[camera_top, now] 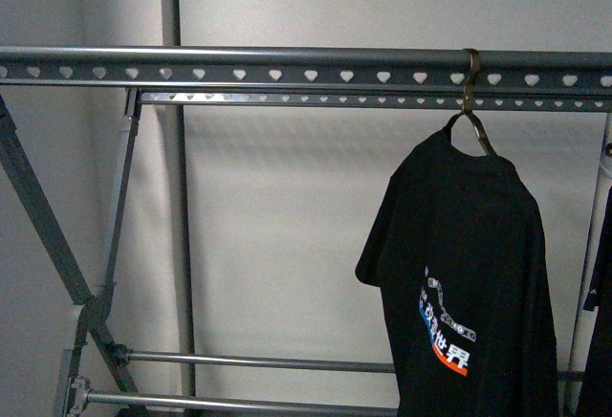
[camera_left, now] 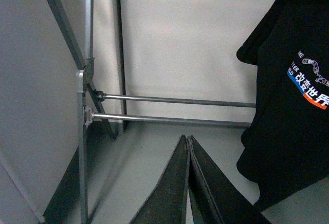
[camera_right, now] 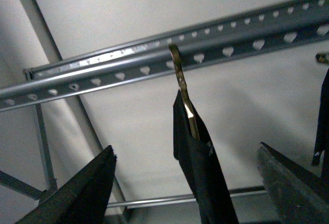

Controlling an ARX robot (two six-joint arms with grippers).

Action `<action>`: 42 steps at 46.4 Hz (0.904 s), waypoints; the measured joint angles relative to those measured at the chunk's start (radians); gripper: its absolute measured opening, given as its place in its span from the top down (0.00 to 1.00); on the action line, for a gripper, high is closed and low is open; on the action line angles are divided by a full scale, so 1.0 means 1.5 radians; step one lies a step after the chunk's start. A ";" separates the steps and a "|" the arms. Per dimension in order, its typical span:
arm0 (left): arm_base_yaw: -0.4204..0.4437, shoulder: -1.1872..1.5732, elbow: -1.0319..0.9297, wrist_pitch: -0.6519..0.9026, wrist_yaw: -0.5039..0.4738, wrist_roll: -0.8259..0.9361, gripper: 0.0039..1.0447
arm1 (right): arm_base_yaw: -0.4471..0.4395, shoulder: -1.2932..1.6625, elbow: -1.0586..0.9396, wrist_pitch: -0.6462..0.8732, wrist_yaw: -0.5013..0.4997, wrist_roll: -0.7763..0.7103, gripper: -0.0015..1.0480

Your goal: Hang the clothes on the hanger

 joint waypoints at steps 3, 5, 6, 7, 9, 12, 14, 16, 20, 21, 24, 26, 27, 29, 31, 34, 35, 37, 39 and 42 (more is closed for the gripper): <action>0.000 -0.014 -0.015 0.008 0.002 0.001 0.97 | 0.025 -0.186 -0.112 -0.121 0.052 -0.065 0.25; 0.000 -0.027 -0.015 0.001 0.000 0.001 0.97 | 0.030 -0.297 -0.192 -0.210 0.047 -0.104 0.35; 0.000 -0.035 -0.015 -0.008 -0.002 0.002 0.97 | 0.030 -0.337 -0.225 -0.218 0.041 -0.115 0.40; 0.000 -0.046 -0.015 -0.017 -0.001 0.002 0.97 | 0.028 -0.364 -0.250 -0.217 0.040 -0.122 0.45; 0.000 -0.063 -0.015 -0.029 -0.001 0.002 0.97 | 0.022 -0.392 -0.286 -0.206 0.037 -0.131 0.53; 0.000 -0.086 -0.015 -0.056 0.000 0.002 0.97 | -0.008 -0.420 -0.346 -0.189 -0.001 -0.138 0.70; 0.000 -0.104 -0.015 -0.073 0.000 0.002 0.97 | -0.039 -0.438 -0.385 -0.178 -0.031 -0.143 0.82; 0.000 -0.117 -0.015 -0.086 -0.001 0.002 0.97 | -0.048 -0.456 -0.408 -0.170 -0.030 -0.143 0.92; 0.000 -0.140 -0.015 -0.108 -0.001 0.002 0.97 | -0.049 -0.488 -0.443 -0.158 -0.035 -0.146 0.98; 0.000 -0.143 -0.015 -0.111 -0.001 0.002 0.97 | -0.049 -0.492 -0.449 -0.157 -0.035 -0.146 0.98; 0.000 -0.157 -0.015 -0.126 0.000 0.002 0.97 | -0.050 -0.509 -0.473 -0.154 -0.033 -0.146 0.98; 0.000 -0.167 -0.015 -0.136 -0.001 0.002 0.97 | -0.051 -0.523 -0.491 -0.154 -0.033 -0.146 0.98; 0.000 -0.171 -0.015 -0.140 0.000 0.002 0.97 | -0.051 -0.527 -0.495 -0.154 -0.033 -0.146 0.98; 0.000 -0.176 -0.015 -0.146 -0.001 0.002 0.97 | -0.051 -0.535 -0.503 -0.153 -0.033 -0.146 0.98; 0.000 -0.205 -0.015 -0.182 -0.002 0.002 0.97 | -0.051 -0.543 -0.510 -0.153 -0.033 -0.146 0.98; 0.000 -0.260 -0.015 -0.250 0.000 0.002 0.97 | -0.051 -0.556 -0.520 -0.153 -0.034 -0.146 0.98; 0.000 -0.277 -0.015 -0.259 0.000 0.002 0.97 | -0.051 -0.563 -0.525 -0.154 -0.034 -0.146 0.98; 0.000 -0.287 -0.015 -0.262 0.000 0.002 0.97 | -0.051 -0.569 -0.532 -0.154 -0.033 -0.146 0.98; 0.000 -0.289 -0.015 -0.263 0.000 0.002 0.97 | -0.051 -0.577 -0.537 -0.155 -0.034 -0.146 0.98; 0.000 -0.290 -0.015 -0.263 0.000 0.002 0.97 | -0.051 -0.588 -0.544 -0.158 -0.033 -0.146 0.98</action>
